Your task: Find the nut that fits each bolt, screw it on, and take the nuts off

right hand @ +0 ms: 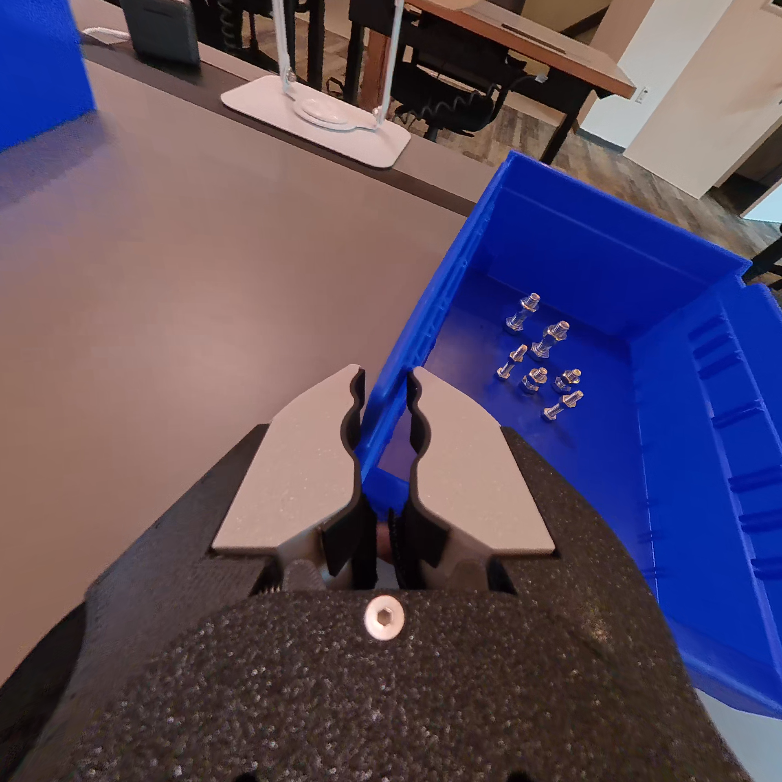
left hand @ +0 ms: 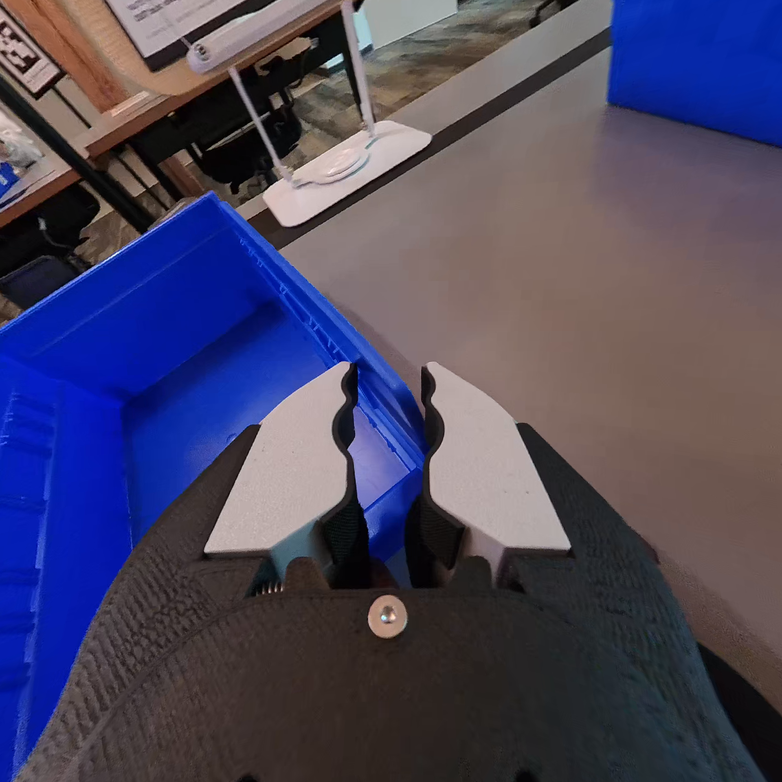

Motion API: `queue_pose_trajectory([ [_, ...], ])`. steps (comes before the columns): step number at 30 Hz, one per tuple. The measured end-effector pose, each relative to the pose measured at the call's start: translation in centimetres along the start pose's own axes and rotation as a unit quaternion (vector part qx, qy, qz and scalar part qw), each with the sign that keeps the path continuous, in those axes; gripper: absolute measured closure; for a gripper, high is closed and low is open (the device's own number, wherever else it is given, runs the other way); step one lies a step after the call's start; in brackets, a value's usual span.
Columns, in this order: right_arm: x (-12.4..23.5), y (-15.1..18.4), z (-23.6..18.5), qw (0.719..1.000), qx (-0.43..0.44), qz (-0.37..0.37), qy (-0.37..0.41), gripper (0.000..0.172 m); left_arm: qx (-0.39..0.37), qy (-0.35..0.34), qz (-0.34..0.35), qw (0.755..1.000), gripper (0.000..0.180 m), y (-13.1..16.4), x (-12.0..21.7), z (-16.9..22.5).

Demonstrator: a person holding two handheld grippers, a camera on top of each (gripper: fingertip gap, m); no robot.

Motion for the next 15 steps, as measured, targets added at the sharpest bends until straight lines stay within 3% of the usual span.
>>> queue_pose_trajectory([
  [15,-2.5,-2.3,-7.7,0.996,0.019,0.020,-0.086,0.149,-0.032,0.097,0.025,0.994,0.156,-1.7,-2.3,4.3],
])
Point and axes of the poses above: each gripper's, where its closed fingertips meet, x back along the fingers, y out of its underside, z = x × y across the jaws, the point moved 2 cm from there along x, back along the fingers, and after that the axes turned 14 degrees about z, right-handed, at the moved point
